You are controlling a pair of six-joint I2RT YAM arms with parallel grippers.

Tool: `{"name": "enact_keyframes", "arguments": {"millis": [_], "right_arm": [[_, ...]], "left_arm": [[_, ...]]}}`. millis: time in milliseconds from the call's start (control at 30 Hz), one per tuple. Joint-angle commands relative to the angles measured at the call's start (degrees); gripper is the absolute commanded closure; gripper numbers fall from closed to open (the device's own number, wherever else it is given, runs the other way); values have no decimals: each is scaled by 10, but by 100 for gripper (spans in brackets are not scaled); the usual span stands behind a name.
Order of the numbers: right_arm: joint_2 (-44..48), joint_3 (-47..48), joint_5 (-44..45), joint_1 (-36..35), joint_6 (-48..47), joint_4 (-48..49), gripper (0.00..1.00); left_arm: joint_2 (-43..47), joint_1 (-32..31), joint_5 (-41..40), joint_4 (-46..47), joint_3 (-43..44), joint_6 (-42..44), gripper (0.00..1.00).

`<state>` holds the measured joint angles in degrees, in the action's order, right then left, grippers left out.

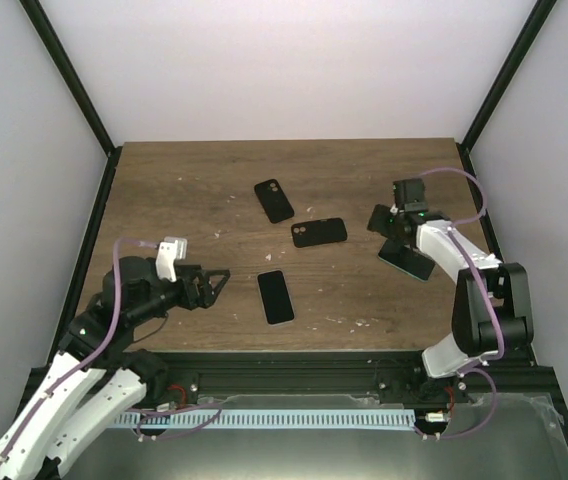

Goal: Put the phone into the phone case

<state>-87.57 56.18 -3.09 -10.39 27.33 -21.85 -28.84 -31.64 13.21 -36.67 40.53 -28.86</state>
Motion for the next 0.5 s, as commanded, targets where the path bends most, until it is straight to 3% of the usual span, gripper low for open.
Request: {"name": "enact_keyframes", "arguments": {"millis": [0,267,367,467], "right_arm": [[-7,5,-19,35,12,25,37],[-54,24,-128,43,50,103,42],[-74,22,-130,43,138,89,51],[-64,-20,-135,37,245,118,53]], "left_arm": [[12,0,0,-13,16,19,0],[13,0,2,-2,6,13,0],[14,0,-6,-3,6,14,0],[15,0,-11,-4,6,15,0]]}}
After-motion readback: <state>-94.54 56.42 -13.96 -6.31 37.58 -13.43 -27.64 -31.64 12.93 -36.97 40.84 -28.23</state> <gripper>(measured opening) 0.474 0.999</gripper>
